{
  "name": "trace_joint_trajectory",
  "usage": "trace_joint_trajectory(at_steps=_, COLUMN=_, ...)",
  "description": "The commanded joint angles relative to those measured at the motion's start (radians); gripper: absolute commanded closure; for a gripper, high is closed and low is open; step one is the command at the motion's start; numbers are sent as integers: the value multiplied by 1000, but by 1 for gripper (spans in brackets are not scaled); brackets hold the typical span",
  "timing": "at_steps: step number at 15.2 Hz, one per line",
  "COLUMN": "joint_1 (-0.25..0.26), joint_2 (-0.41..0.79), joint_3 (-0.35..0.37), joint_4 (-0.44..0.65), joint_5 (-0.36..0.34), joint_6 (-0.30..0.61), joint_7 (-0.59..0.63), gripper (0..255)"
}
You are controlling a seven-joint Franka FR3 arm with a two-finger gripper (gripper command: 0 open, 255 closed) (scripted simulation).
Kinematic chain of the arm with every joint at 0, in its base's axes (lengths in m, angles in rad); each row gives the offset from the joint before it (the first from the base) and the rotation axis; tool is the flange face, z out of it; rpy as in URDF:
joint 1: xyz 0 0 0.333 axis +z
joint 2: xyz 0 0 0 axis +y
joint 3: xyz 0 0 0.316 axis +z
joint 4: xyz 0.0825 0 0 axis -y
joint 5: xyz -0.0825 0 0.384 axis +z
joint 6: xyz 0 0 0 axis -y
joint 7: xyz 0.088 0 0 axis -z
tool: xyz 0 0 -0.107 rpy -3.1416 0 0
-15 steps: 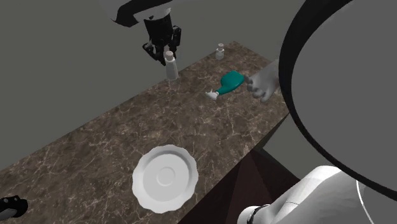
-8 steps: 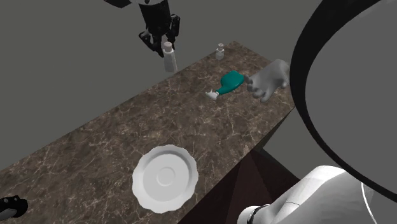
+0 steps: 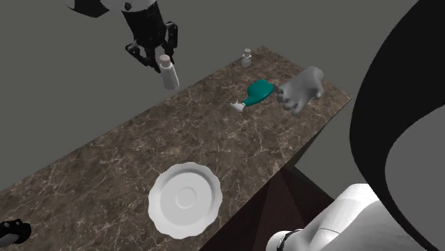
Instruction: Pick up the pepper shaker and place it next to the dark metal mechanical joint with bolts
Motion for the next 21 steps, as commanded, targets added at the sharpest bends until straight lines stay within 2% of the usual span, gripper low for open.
trace_joint_trajectory(at_steps=1, joint_1=24, joint_2=7, joint_3=24, joint_4=10, joint_5=-2, joint_6=-8, joint_7=49, gripper=255)
trace_joint_trajectory(at_steps=11, joint_1=144, joint_2=76, joint_3=133, joint_4=102, joint_5=-14, joint_6=-60, joint_7=277, gripper=255)
trace_joint_trajectory(at_steps=21, joint_1=275, joint_2=242, joint_3=221, joint_4=328, joint_5=-42, joint_6=-149, joint_7=487, gripper=255)
